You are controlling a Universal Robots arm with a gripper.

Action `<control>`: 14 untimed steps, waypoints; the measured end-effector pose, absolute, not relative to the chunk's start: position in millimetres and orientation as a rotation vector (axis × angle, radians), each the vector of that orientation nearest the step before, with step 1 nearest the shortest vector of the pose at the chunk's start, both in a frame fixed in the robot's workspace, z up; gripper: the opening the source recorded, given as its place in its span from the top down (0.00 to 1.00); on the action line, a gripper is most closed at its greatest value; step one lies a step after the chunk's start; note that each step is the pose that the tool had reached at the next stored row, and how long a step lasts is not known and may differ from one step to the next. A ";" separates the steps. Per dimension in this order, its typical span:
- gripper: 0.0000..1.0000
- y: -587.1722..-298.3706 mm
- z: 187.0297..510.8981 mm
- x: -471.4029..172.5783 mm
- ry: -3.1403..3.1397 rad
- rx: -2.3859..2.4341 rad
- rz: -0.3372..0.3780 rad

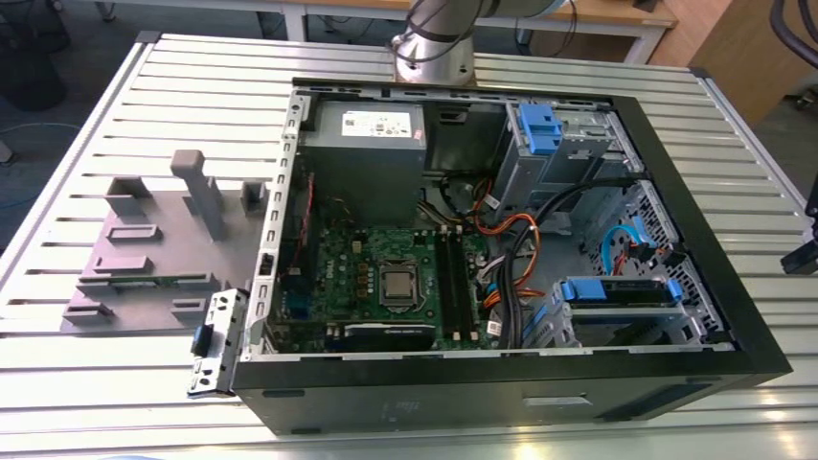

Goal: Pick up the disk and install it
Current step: 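Insert the first disk wire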

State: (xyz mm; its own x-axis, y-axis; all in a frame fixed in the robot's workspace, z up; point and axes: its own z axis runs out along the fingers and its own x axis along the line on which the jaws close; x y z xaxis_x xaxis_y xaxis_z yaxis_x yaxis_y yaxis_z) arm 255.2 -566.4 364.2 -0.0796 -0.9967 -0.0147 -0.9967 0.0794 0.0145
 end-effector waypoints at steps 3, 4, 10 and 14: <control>0.89 -566.4 364.0 250.7 2.307 -2.131 0.032; 0.89 -566.4 363.9 246.9 2.307 -2.131 0.032; 0.89 -566.4 363.5 219.6 2.306 -2.130 0.031; 0.89 -566.4 362.4 201.6 2.306 -2.130 0.030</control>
